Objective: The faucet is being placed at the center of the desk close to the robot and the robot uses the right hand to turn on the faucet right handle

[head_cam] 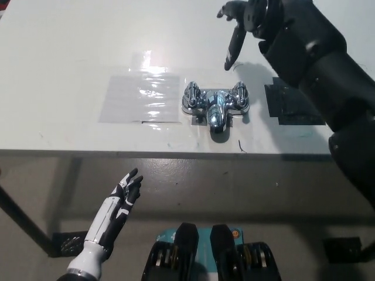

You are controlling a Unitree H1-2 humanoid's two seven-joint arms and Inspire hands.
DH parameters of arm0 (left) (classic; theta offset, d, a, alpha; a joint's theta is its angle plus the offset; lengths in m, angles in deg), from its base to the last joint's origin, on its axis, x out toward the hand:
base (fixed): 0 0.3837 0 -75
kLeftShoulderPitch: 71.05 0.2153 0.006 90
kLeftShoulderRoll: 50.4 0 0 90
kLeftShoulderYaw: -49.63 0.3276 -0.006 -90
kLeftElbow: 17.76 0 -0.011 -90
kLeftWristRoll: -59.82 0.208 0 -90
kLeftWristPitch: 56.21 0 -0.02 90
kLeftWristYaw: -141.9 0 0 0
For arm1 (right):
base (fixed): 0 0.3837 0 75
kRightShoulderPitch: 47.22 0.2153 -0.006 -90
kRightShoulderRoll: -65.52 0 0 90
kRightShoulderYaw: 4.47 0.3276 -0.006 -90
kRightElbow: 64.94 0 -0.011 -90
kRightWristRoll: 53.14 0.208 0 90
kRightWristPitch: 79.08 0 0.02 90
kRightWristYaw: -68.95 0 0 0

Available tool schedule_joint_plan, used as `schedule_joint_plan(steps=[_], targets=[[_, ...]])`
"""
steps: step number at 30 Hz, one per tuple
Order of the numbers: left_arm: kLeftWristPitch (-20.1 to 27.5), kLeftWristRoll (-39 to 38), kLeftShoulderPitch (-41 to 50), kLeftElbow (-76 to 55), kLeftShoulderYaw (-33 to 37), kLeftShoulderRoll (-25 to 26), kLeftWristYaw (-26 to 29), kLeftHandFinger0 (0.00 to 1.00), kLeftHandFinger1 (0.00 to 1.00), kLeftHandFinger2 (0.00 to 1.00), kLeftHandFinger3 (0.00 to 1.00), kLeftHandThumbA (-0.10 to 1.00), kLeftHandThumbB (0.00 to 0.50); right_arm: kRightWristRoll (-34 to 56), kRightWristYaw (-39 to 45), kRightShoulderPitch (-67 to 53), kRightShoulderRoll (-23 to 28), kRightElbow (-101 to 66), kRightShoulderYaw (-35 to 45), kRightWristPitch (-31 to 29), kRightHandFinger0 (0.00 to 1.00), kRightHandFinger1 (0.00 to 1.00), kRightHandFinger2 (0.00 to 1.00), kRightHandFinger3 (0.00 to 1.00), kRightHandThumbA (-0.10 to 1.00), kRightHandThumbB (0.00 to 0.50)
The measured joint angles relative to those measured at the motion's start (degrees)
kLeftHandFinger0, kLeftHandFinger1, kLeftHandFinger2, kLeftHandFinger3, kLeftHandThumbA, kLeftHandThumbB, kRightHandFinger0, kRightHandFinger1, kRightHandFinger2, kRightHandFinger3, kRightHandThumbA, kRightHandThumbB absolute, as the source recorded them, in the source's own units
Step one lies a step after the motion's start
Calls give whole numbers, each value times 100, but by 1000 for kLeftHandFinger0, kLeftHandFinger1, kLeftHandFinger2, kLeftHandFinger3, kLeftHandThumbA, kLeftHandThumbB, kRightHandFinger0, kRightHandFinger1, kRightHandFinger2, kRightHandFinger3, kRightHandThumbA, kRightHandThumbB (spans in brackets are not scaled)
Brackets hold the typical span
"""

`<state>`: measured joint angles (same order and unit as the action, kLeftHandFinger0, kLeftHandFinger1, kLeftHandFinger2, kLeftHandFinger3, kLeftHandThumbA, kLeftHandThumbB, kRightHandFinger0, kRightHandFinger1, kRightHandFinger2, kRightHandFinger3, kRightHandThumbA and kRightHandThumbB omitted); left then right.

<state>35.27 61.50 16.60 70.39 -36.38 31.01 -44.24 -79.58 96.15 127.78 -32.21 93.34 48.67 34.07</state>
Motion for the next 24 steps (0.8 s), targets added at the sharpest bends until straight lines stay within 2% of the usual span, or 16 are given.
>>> schedule_joint_plan(steps=[3,10,14,18,24], targets=[[-1,2,-6,-11,0,-1,0,1000,1000,1000,1000,915,92,-91,-5,-15,-60,190,-72,-57,1000,1000,1000,1000,1000,337],[-7,52,-7,-44,1,3,1,1000,1000,1000,1000,938,106,-191,-93,-164,-112,343,-76,-224,1000,1000,1000,1000,1000,348],[-10,73,-18,-46,0,3,1,1000,1000,1000,1000,929,93,-204,-142,-219,-137,456,-64,-262,1000,1000,1000,1000,1000,359],[-11,92,-29,-49,-1,3,2,1000,1000,1000,1000,939,110,-211,-218,-239,-165,577,-49,-287,1000,1000,1000,1000,1000,354],[-18,115,-34,-51,-2,4,2,1000,1000,1000,1000,943,98,-245,-243,-248,-251,752,-66,-374,1000,1000,1000,1000,1000,341]])
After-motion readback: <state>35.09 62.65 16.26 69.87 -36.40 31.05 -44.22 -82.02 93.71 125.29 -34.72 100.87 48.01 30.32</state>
